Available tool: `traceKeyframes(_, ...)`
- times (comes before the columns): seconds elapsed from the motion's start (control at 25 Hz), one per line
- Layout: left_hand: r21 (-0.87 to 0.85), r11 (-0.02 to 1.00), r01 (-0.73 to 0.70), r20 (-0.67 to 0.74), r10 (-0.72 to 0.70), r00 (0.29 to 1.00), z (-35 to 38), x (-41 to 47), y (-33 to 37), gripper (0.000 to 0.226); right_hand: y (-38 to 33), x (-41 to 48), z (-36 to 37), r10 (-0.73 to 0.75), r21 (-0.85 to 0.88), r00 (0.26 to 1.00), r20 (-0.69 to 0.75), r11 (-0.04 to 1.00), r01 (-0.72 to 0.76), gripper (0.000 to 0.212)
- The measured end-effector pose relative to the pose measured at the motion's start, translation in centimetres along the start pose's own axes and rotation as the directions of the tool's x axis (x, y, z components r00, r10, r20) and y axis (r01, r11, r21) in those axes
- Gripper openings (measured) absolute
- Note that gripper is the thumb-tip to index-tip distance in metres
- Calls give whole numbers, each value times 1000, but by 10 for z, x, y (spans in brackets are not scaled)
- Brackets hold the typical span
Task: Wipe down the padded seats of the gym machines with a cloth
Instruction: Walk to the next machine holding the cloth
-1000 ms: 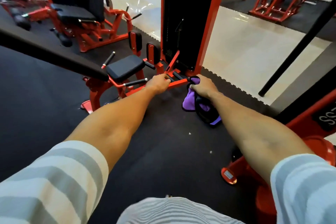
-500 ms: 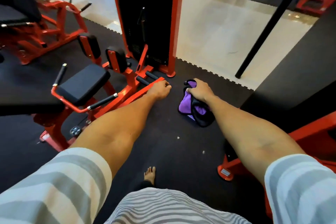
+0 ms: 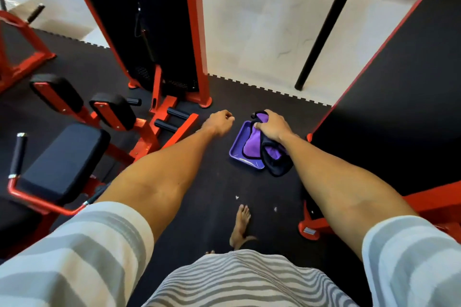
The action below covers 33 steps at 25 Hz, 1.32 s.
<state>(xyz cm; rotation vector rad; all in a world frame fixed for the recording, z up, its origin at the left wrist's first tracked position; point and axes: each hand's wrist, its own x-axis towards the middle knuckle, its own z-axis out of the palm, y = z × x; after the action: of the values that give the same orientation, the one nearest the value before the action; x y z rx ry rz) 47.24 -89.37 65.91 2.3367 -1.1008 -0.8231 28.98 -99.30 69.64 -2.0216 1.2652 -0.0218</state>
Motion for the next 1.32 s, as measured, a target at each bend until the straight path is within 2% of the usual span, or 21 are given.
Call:
traceKeyframes(0.12,12,1000,8,19,-8,1000,4,52,6,33,10,50,-4,32,-11,999,14,999,-31,65)
traceKeyframes(0.28,20,1000,16,41,-16,999,6,117,17,33,16,118,-16,62,-16,998,33,998,-61,74)
traceKeyframes(0.44,16,998,54,51,-55,997,3,171,31,34,24,178,-24,76,-36,995,68,997,-74,72)
traceKeyframes(0.76,49,997,55,138,-62,988,15,247,46,36,43,254,-36,124,-56,987,99,991,-118,71)
traceKeyframes(1.04,42,999,14,244,-24,970,28,319,73,35,57,313,-44,254,-32,962,103,967,-252,73)
traceKeyframes(1.12,48,999,11,291,-24,957,30,342,77,35,60,330,-46,295,-7,951,94,955,-296,70)
traceKeyframes(1.32,54,998,-11,389,-11,921,35,393,81,35,63,364,-45,399,73,914,80,912,-404,46)
